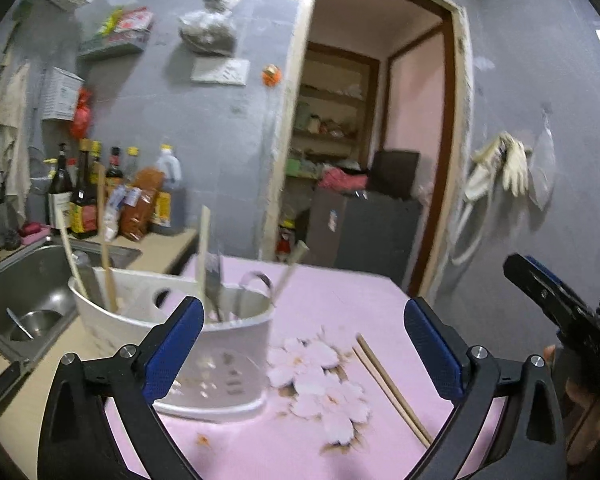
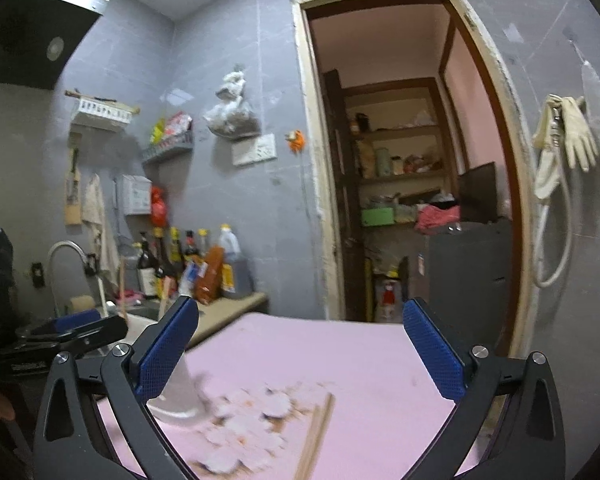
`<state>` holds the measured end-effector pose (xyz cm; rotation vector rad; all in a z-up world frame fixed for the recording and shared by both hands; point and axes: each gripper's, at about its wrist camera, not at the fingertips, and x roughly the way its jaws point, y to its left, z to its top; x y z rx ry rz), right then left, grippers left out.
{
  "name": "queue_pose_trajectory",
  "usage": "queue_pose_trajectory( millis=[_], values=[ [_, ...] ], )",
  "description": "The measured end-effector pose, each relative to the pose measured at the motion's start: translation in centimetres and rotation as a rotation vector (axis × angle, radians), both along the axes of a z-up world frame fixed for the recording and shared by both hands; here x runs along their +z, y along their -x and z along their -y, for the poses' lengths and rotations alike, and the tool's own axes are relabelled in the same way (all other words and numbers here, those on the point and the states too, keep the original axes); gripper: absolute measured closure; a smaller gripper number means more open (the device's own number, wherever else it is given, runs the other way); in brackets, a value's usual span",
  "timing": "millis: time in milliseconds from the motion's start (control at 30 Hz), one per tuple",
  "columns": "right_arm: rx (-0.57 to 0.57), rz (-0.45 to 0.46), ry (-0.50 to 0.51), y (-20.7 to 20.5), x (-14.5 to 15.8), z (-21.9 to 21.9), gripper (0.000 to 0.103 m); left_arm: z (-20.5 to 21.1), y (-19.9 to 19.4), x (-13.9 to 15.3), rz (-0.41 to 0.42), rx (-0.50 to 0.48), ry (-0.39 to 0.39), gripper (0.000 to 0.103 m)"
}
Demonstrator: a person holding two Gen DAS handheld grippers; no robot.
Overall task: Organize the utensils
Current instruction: 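Move both tools back toward the remaining chopsticks, then grasp a wooden chopstick with the right tool while the left tool grasps the other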
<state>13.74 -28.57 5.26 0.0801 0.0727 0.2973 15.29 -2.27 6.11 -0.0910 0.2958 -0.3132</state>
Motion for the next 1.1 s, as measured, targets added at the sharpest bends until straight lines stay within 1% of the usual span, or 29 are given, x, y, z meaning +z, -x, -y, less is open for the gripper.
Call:
queue_pose_trajectory(
  millis=[200,333,667,833,900,1033,1100],
  values=[
    [-0.039,-0.088,0.035,-0.5,-1.7,2.0,0.0,2.3,-0.5,-2.0,-0.074,-0.055,-0.067,0.005],
    [-0.057,-0.149,0.045,-1.2,-2.7,2.8,0.0,3.1,-1.0,-3.1,-0.118,-0.065,-0.078,0.005],
    [-0.043,-0.283,0.1,-3.1,-4.8,2.5,0.0,3.8,-2.7,-5.7,-0.261,-0.043,-0.113,0.005],
    [-0.033,-0.388,0.144,-4.7,-6.1,2.0,0.0,4.0,-3.5,-6.9,-0.322,-0.03,-0.132,0.005],
    [-0.022,-0.429,0.163,-5.3,-6.6,1.7,0.003,4.0,-3.9,-7.3,-0.351,-0.03,-0.138,0.005],
    [0.019,-0.531,0.22,-6.6,-8.2,0.7,0.018,4.0,-4.7,-8.2,-0.41,-0.032,-0.145,0.005],
    [0.033,-0.567,0.252,-7.0,-8.8,0.1,0.021,4.0,-5.0,-8.6,-0.441,-0.032,-0.147,0.005]
  ],
)
